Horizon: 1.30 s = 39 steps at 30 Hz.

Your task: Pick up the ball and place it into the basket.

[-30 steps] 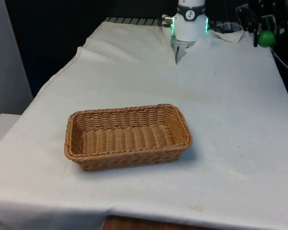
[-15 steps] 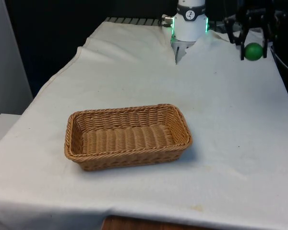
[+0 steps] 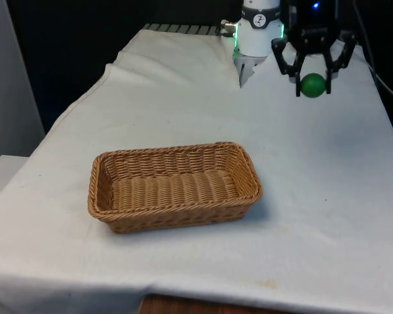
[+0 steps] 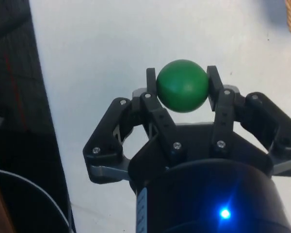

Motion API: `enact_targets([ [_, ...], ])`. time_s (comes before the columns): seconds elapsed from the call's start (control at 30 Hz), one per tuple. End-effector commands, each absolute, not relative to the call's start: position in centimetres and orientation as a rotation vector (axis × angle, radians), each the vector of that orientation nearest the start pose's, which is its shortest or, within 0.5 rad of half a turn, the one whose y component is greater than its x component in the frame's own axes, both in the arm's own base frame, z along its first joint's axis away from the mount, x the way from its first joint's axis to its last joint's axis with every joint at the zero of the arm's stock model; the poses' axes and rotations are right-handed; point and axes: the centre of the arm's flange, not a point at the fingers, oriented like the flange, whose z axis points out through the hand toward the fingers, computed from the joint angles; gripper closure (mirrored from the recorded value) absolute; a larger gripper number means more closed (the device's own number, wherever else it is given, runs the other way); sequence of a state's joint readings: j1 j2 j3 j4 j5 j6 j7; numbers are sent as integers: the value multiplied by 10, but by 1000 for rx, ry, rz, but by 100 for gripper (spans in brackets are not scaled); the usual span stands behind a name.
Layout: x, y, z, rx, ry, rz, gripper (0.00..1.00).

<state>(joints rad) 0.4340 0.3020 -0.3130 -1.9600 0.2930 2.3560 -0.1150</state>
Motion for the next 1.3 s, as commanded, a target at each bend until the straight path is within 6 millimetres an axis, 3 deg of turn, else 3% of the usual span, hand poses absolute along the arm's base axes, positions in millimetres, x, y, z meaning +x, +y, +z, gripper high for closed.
enact_targets([
  [0.0,616,82,338,-2999,-87,-173,98],
  [0.03,613,87,339,-3008,-88,-173,98],
  [0.3,625,55,331,-3000,-83,-179,98],
  [0.67,628,41,325,-3017,-81,-186,98],
  [0.97,633,27,306,-3039,-79,-213,98],
  [1.27,651,8,289,-3064,-76,-238,98],
])
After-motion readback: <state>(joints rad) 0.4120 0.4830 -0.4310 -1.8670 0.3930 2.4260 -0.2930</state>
